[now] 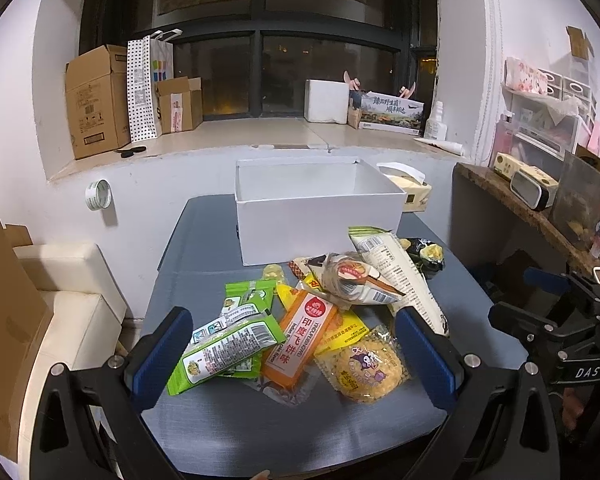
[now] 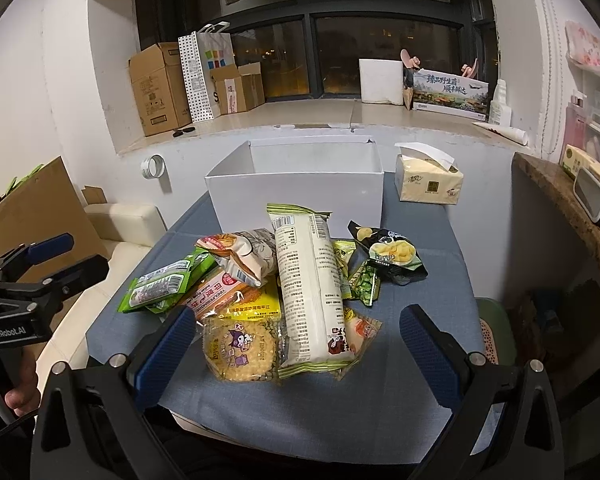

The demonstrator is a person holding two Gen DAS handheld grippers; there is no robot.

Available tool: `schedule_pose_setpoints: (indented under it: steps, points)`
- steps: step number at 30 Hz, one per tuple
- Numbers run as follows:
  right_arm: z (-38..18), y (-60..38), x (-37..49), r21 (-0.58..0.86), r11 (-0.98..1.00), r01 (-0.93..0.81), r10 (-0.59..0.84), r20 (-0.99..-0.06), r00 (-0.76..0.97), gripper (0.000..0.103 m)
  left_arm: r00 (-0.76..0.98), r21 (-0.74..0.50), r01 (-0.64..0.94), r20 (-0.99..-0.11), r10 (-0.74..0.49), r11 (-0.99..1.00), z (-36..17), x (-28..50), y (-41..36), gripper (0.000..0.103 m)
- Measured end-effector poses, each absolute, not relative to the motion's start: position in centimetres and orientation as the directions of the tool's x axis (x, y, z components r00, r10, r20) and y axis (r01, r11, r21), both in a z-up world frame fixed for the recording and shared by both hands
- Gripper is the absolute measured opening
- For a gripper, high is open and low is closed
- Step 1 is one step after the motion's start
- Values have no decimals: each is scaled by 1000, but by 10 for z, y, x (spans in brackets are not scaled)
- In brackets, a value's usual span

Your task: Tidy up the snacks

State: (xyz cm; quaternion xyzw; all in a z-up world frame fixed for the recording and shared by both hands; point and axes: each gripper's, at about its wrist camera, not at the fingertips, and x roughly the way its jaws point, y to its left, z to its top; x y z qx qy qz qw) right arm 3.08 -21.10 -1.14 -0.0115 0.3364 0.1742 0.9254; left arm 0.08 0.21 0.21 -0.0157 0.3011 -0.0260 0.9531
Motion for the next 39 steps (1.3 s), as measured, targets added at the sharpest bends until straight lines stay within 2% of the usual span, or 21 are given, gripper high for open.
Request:
schedule_pose_setpoints:
  steps: [8, 12, 14, 18, 22, 25, 28, 31, 39]
  points:
    - [-11, -211, 31, 96, 939, -331, 315, -628, 712, 103, 822, -84, 6, -567, -52, 996, 2, 1, 11, 103]
    - [-11, -211, 30, 93, 938, -334, 316, -627, 712, 103, 873, -61, -24, -488, -9, 998, 8, -10, 9, 103]
    - [-11, -210, 30, 94, 938, -333, 316, -628, 712, 103, 898, -10, -58, -438, 47, 998, 10, -15, 4, 103]
    - [-11, -210, 30, 91, 937, -337, 317, -627, 712, 103, 872, -24, -32, -490, 17, 999, 12, -12, 3, 103]
    - [-9, -208, 28, 84, 937, -340, 315, -624, 715, 103, 883, -8, -6, -469, 2, 1000, 21, -20, -4, 103]
    - [-7, -207, 27, 83, 935, -345, 320, -620, 716, 103, 865, -19, 40, -501, -44, 999, 23, -20, -9, 103]
    - [-7, -206, 26, 85, 930, -358, 331, -621, 711, 103, 865, -8, 32, -500, -31, 999, 23, -21, -13, 103]
    - [-7, -204, 24, 87, 925, -370, 341, -621, 706, 103, 848, -48, 51, -525, -69, 998, 20, -20, -12, 103]
    - [-5, -202, 23, 85, 921, -380, 347, -620, 704, 103, 848, -53, 42, -527, -64, 998, 19, -20, -11, 103]
